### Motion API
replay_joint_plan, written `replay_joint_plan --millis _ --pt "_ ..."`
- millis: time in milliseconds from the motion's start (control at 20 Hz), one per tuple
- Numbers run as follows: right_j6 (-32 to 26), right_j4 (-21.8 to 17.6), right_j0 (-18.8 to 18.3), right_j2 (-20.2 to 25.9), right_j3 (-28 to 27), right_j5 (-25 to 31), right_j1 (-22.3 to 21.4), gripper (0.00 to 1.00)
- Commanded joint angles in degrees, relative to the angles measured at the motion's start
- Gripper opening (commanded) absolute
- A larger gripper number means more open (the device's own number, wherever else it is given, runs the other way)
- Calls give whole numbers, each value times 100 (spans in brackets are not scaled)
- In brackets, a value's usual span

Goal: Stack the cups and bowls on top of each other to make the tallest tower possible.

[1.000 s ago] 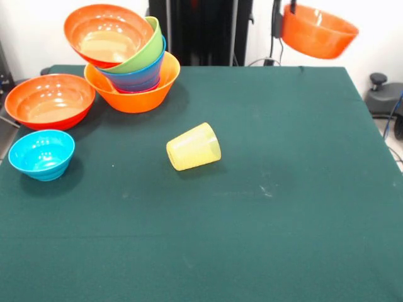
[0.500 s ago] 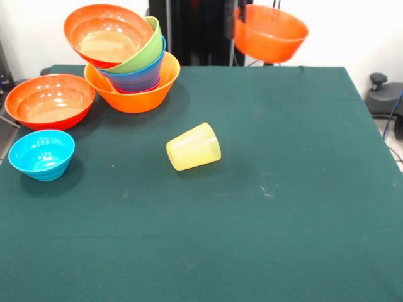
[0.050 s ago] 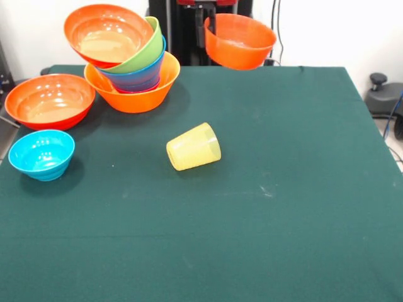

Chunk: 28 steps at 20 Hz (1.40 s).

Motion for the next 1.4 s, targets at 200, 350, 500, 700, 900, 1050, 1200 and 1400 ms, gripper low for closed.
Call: replay_joint_plan --millis 200,350,500,700,900,1050,1200,1400 --pt "-1381 -363 -703 1438 1006 -203 -297 0" --pt "-1878 818 -1556 2685 1618 172 -1329 0" --pt "-2059 1511 -2180 3623 1882 373 -1771 0" --pt "-1905 1635 -2570 4221 1966 461 -1929 0" --pt "-1574 1134 -2551 4180 1896 422 -1657 0" --pt "-1529 821 -2621 4180 1854 431 -1435 0" --pt "-1546 523 -2685 4136 1797 473 -1222 0" --pt "-1629 93 -2822 4081 1697 529 -912 0"
